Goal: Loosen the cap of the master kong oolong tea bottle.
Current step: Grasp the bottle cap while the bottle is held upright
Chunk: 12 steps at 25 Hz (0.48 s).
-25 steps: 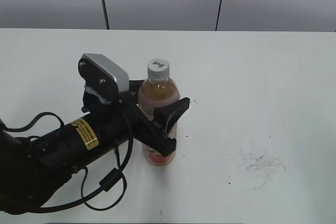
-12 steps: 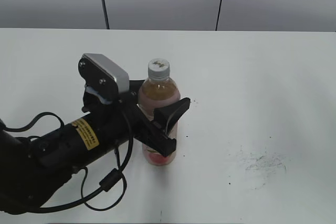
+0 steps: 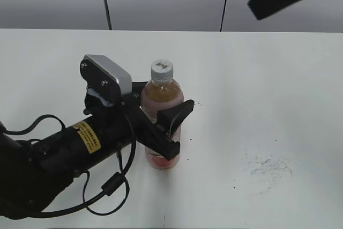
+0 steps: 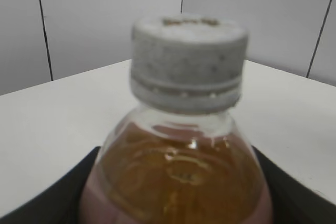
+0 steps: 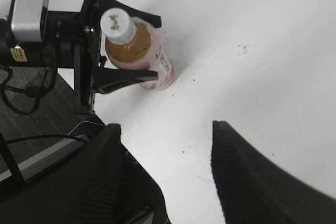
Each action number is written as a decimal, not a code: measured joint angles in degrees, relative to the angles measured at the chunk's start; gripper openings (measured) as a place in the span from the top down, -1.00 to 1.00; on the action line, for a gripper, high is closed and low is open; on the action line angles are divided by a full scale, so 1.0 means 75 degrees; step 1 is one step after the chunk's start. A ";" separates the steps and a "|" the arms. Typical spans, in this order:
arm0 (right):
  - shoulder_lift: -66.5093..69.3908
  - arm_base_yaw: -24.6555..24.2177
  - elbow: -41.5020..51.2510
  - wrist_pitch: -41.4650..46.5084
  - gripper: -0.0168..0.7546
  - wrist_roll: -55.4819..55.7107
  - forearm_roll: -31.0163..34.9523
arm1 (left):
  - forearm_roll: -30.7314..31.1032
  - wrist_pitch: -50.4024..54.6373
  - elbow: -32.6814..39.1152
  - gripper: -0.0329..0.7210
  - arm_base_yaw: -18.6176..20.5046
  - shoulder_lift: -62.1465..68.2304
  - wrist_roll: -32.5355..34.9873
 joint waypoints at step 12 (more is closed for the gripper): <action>0.2683 0.2127 -0.2389 0.0007 -0.11 0.3003 -0.1734 | 0.0000 0.0000 0.0000 -0.27 0.0000 0.0000 0.0000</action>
